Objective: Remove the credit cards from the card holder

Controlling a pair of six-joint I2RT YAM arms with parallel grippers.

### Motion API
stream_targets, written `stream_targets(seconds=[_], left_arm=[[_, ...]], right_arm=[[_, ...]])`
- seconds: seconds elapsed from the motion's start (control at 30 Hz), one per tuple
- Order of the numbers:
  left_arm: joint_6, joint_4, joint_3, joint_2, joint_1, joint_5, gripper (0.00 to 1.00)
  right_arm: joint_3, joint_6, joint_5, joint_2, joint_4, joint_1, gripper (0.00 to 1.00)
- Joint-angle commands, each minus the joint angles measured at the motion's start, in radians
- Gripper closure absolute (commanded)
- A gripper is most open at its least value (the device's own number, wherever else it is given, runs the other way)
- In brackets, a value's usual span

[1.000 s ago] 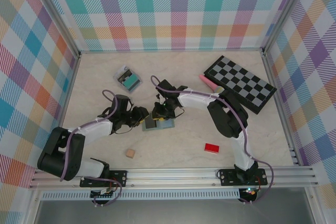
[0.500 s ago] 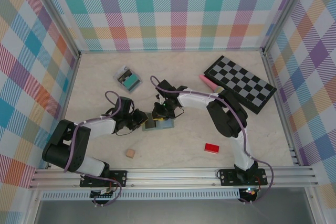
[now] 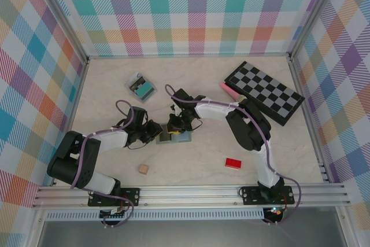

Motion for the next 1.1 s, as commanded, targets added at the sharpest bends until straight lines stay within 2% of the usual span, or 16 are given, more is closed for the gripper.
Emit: stream_targets(seconds=[0.0,0.57,1.07], left_arm=[[0.014,-0.048,-0.005,0.035,-0.011,-0.006,0.83],[0.032,-0.111,0.017,0.030,-0.012,-0.030,0.83],[0.061,-0.200,0.038,0.010,-0.012,-0.077,0.86]], right_arm=[[-0.012,-0.015,-0.024,0.022,0.006,0.006,0.83],[-0.058,-0.028,-0.028,-0.019,0.020,-0.008,0.91],[-0.115,-0.042,0.022,-0.064,0.027,-0.024,0.96]])
